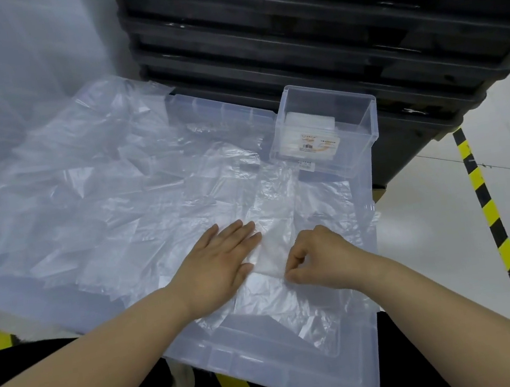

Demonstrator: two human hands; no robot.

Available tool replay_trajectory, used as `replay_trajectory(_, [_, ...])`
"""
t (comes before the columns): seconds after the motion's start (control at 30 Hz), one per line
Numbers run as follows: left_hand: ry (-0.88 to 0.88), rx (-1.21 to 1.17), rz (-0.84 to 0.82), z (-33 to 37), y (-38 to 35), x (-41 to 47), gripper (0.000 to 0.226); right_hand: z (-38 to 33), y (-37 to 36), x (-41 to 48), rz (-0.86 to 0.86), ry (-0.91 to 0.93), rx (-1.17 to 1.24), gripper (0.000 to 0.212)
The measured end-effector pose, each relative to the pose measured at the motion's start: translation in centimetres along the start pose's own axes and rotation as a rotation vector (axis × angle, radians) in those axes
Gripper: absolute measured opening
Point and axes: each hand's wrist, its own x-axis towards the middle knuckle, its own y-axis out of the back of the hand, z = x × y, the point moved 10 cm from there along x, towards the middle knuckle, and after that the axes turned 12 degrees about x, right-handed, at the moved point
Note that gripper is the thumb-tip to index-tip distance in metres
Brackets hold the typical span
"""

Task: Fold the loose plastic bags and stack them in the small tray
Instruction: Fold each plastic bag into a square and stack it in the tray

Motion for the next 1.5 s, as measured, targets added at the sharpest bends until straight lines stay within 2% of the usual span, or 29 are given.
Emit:
replay_trajectory(0.07, [-0.002, -0.006, 0.011, -0.1, 0.1, 0.0, 0.064, -0.4, 0.5, -0.4, 0.029, 0.044, -0.107, 0.016])
replay_trajectory(0.13, [-0.006, -0.006, 0.025, -0.1, 0.1, 0.0, 0.063, -2.4, 1.7, -1.1, 0.195, 0.178, -0.220, 0.017])
replay_trajectory(0.2, [-0.029, 0.000, 0.084, 0.2, 0.4, 0.0, 0.054, -4.7, 2.1, -2.2, 0.382, 0.386, -0.306, 0.023])
replay_trajectory(0.27, [-0.065, 0.018, 0.096, 0.6, 0.4, 0.1, 0.049, -5.3, 0.4, -2.3, 0.384, 0.463, -0.377, 0.033])
replay_trajectory(0.37, [-0.051, 0.013, 0.065, 0.3, 0.5, 0.2, 0.052, -5.0, -1.5, -1.5, 0.327, 0.417, -0.476, 0.044])
replay_trajectory(0.43, [-0.056, -0.092, -0.033, 0.4, 0.3, 0.3, 0.070, -4.5, -1.9, -1.1, 0.323, 0.379, -0.477, 0.044])
replay_trajectory(0.5, [-0.055, -0.168, -0.028, 0.1, -0.3, 0.2, 0.082, -4.5, -1.7, -0.8, 0.365, 0.383, -0.492, 0.043])
replay_trajectory(0.57, [-0.087, -0.208, -0.060, 0.1, -0.9, 0.2, 0.079, -4.9, -1.3, -0.7, 0.405, 0.406, -0.531, 0.030])
replay_trajectory(0.6, [-0.079, -0.243, -0.009, -0.2, -0.5, 0.2, 0.080, -4.8, -1.1, -0.5, 0.399, 0.393, -0.527, 0.017])
replay_trajectory(0.67, [-0.077, -0.267, 0.071, -0.4, 1.2, 0.2, 0.076, -4.6, -0.4, -0.2, 0.402, 0.350, -0.471, 0.027])
replay_trajectory(0.8, [-0.104, -0.322, 0.173, -0.6, 2.3, 0.1, 0.052, -3.3, 0.8, 0.2, 0.317, 0.262, -0.321, 0.030])
replay_trajectory(1.0, [-0.059, -0.487, 0.274, -1.1, 3.1, 0.0, 0.042, -2.3, 2.2, -0.5, 0.204, 0.220, 0.203, 0.027])
replay_trajectory(1.1, [-0.029, -0.559, 0.293, -1.1, 3.5, -0.3, 0.039, -2.6, 1.7, -0.4, 0.135, 0.211, 0.355, 0.025])
replay_trajectory(1.23, [0.187, -0.807, 0.079, -2.3, 2.0, -0.3, 0.052, -2.6, 2.3, -0.2, 0.147, 0.185, 0.508, 0.024])
replay_trajectory(1.33, [0.342, -0.854, -0.058, -3.1, 0.4, -0.4, 0.044, -2.2, 2.5, 0.3, 0.159, 0.142, 0.627, 0.014])
replay_trajectory(1.4, [0.400, -0.900, -0.091, -3.2, 0.0, -0.3, 0.037, -1.7, 2.0, 0.7, 0.148, 0.083, 0.634, 0.009])
replay_trajectory(1.5, [0.445, -0.962, -0.110, -3.3, 0.0, -0.1, 0.040, -0.9, 1.5, 1.3, 0.190, 0.000, 0.579, 0.016])
